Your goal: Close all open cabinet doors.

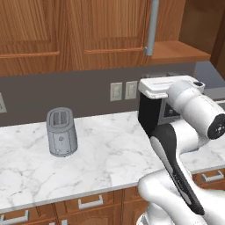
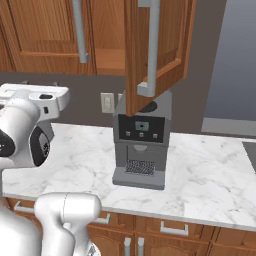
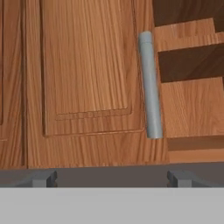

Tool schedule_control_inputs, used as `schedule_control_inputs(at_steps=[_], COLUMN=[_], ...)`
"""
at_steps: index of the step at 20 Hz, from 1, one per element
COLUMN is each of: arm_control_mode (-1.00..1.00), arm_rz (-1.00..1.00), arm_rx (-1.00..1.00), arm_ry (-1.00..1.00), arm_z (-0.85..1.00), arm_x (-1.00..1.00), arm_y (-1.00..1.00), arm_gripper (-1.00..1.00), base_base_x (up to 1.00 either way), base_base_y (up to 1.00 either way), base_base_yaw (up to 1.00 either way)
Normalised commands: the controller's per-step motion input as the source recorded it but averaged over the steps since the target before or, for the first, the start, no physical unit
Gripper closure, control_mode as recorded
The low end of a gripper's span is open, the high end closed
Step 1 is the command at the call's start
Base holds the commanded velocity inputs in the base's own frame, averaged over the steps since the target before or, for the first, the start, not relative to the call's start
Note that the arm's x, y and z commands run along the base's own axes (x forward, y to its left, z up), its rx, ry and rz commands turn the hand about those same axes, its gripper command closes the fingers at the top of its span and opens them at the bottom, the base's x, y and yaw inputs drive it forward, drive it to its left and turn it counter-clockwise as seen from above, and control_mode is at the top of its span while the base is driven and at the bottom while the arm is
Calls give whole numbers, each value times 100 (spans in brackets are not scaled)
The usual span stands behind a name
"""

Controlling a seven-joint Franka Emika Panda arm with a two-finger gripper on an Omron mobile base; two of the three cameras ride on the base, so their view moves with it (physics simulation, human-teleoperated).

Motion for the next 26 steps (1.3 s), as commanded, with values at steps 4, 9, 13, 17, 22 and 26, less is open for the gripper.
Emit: schedule_control_inputs(at_steps=[4, 9, 13, 17, 22, 26], arm_control_mode=[-100, -100, -100, -100, -100, -100], arm_rz=[0, 0, 0, 0, 0, 0], arm_rx=[-3, -2, -3, -3, -1, 0], arm_ry=[6, 5, 3, 2, 0, 0], arm_z=[21, 21, 18, 12, 5, 2], arm_x=[-64, -62, -51, -48, -48, -46], arm_y=[-21, -24, -16, -14, -21, -23], arm_gripper=[-100, -100, -100, -100, -100, -100], base_base_x=[0, 0, 0, 0, 0, 0], base_base_y=[0, 0, 0, 0, 0, 0], base_base_yaw=[0, 0, 0, 0, 0, 0])
